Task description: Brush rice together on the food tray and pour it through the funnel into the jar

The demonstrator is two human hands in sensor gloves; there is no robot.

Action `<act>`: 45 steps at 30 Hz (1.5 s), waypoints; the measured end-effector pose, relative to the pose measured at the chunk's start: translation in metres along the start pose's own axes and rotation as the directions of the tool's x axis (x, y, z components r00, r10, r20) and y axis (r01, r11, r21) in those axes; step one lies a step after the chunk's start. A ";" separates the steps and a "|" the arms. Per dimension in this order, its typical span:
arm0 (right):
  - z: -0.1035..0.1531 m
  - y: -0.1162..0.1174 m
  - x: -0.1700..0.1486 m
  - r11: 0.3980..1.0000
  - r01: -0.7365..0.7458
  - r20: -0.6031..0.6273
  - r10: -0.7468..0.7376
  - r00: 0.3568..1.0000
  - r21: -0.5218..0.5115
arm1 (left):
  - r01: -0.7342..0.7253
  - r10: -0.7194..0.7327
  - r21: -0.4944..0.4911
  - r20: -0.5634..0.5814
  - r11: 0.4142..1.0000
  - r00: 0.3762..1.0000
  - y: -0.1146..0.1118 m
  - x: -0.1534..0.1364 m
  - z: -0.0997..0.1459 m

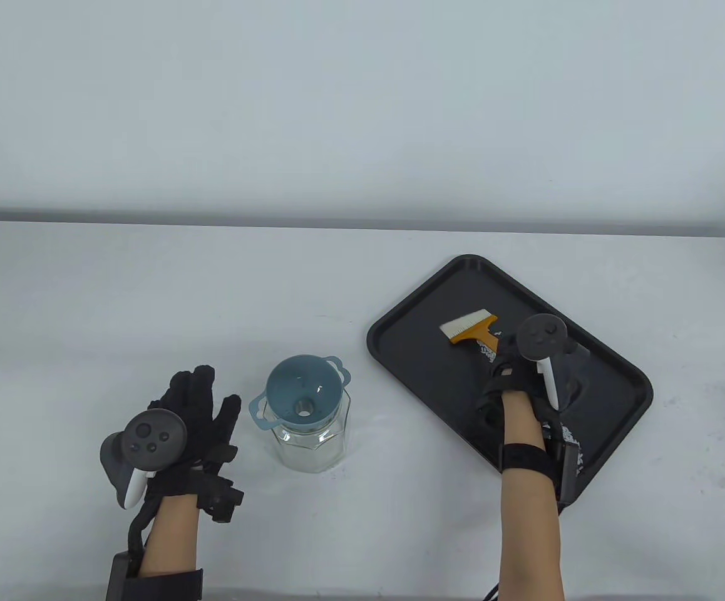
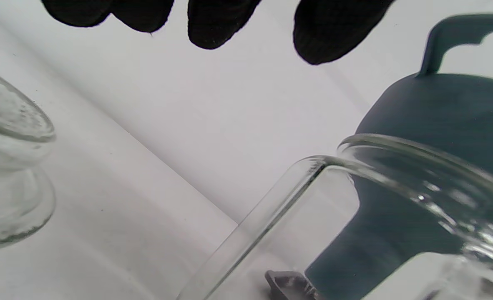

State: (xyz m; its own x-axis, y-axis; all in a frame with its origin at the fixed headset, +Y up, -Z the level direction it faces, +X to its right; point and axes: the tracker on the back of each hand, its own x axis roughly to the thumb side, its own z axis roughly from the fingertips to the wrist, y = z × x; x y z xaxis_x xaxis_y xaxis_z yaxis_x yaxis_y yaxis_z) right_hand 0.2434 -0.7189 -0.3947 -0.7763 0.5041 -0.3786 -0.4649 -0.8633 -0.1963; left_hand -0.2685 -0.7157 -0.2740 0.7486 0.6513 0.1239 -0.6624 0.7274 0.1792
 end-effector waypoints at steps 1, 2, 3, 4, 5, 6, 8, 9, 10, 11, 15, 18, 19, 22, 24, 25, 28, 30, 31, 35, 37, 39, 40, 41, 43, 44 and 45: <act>0.003 -0.007 -0.006 0.999 -0.025 -0.004 0.025 1.000 0.044 | 0.000 0.000 -0.003 0.003 1.000 1.000 -0.001 0.000 0.000; 0.005 -0.013 -0.010 0.996 -0.044 -0.005 0.045 0.999 0.080 | 0.001 -0.001 -0.005 0.005 1.000 1.000 -0.002 0.001 0.000; 0.009 -0.023 -0.017 0.990 -0.067 0.006 0.066 0.998 0.123 | 0.005 -0.005 -0.011 0.007 1.000 1.000 -0.003 0.001 0.001; 0.013 -0.029 -0.021 0.986 -0.078 0.007 0.077 0.997 0.148 | 0.007 -0.007 -0.012 0.008 1.000 1.000 -0.004 0.002 0.001; 0.017 -0.037 -0.026 0.980 -0.093 0.016 0.092 0.996 0.175 | 0.011 -0.011 -0.015 0.010 1.000 1.000 -0.005 0.003 0.001; 0.023 -0.047 -0.032 0.968 -0.125 0.025 0.123 0.992 0.217 | 0.015 -0.015 -0.017 0.012 1.000 1.000 -0.006 0.003 0.002; 0.037 -0.066 -0.043 0.943 -0.201 0.050 0.195 0.980 0.265 | 0.020 -0.020 -0.020 0.013 1.000 1.000 -0.007 0.004 0.002; 0.043 -0.072 -0.046 0.932 -0.233 0.065 0.224 0.972 0.279 | 0.026 -0.026 -0.023 0.011 0.999 1.000 -0.009 0.004 0.003; 0.051 -0.080 -0.050 0.917 -0.266 0.077 0.255 0.964 0.297 | 0.034 -0.033 -0.029 0.011 0.999 0.999 -0.010 0.004 0.003; 0.058 -0.087 -0.054 0.900 -0.289 0.086 0.276 0.957 0.326 | 0.039 -0.039 -0.036 0.010 0.999 0.999 -0.011 0.004 0.003; 0.074 -0.108 -0.066 0.901 -0.264 0.105 0.243 0.964 0.345 | 0.031 -0.031 -0.042 0.011 0.999 0.999 -0.013 0.006 0.003; 0.071 -0.121 -0.071 0.954 -0.032 0.107 0.000 0.994 0.298 | 0.030 -0.030 -0.036 0.015 0.999 0.999 -0.012 0.005 0.003; 0.070 -0.122 -0.071 0.961 0.010 0.101 -0.040 0.994 0.278 | 0.028 -0.028 -0.034 0.015 0.999 0.999 -0.012 0.005 0.003; 0.057 -0.117 -0.062 0.980 0.149 0.099 -0.163 0.982 0.133 | 0.016 -0.016 -0.025 0.010 1.000 1.000 -0.010 0.003 0.002; 0.048 -0.105 -0.048 0.982 0.190 0.136 -0.186 0.973 -0.014 | 0.014 -0.014 0.004 0.029 1.000 0.999 -0.008 0.002 0.003; 0.043 -0.096 -0.039 0.974 0.206 0.141 -0.192 0.971 -0.094 | 0.015 -0.016 0.028 0.041 0.999 0.999 -0.007 0.002 0.002; 0.026 -0.071 -0.022 0.964 0.193 0.122 -0.173 0.977 -0.184 | 0.020 -0.022 0.038 0.041 0.999 0.999 -0.006 0.001 0.003; 0.013 -0.050 -0.017 0.956 0.166 0.099 -0.146 0.984 -0.242 | 0.013 -0.015 0.038 0.035 0.999 0.999 -0.005 -0.001 0.003; 0.010 -0.046 -0.017 0.953 0.161 0.100 -0.139 0.985 -0.256 | 0.011 -0.012 0.039 0.031 0.999 0.999 -0.005 -0.002 0.002; -0.003 -0.022 -0.022 0.967 0.076 0.006 -0.077 0.997 -0.244 | 0.019 -0.020 0.048 0.022 0.999 1.000 -0.005 -0.003 0.001; -0.007 -0.015 -0.027 0.971 -0.032 -0.026 0.026 0.999 -0.235 | 0.011 -0.012 0.051 0.018 0.999 1.000 -0.005 -0.005 0.000; -0.008 -0.014 -0.034 0.982 -0.052 -0.068 0.040 0.997 -0.182 | 0.005 -0.006 0.050 0.017 0.999 1.000 -0.004 -0.006 0.000; -0.008 -0.014 -0.038 0.987 -0.031 -0.085 0.018 0.996 -0.159 | 0.004 -0.005 0.050 0.017 0.999 1.000 -0.004 -0.005 0.000; -0.007 -0.017 -0.042 0.992 0.001 -0.100 -0.013 0.995 -0.123 | 0.004 -0.005 0.050 0.017 0.999 1.000 -0.004 -0.005 0.001; -0.004 -0.026 -0.048 0.998 -0.006 -0.097 -0.001 0.995 -0.068 | 0.006 -0.007 0.049 0.020 0.999 1.000 -0.005 -0.005 0.001; -0.003 -0.032 -0.050 1.000 -0.031 -0.090 0.030 0.995 -0.006 | 0.008 -0.009 0.047 0.022 0.999 1.000 -0.005 -0.005 0.000; 0.002 -0.041 -0.054 0.997 -0.051 -0.083 0.056 0.995 0.058 | 0.008 -0.010 0.044 0.024 0.999 1.000 -0.005 -0.005 0.000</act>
State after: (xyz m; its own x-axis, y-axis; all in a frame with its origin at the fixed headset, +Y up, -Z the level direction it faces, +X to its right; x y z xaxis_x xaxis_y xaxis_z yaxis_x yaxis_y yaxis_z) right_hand 0.3038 -0.7109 -0.3644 -0.7632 0.4514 -0.4624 -0.4486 -0.8852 -0.1236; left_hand -0.2689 -0.7231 -0.2753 0.7553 0.6389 0.1458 -0.6543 0.7227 0.2227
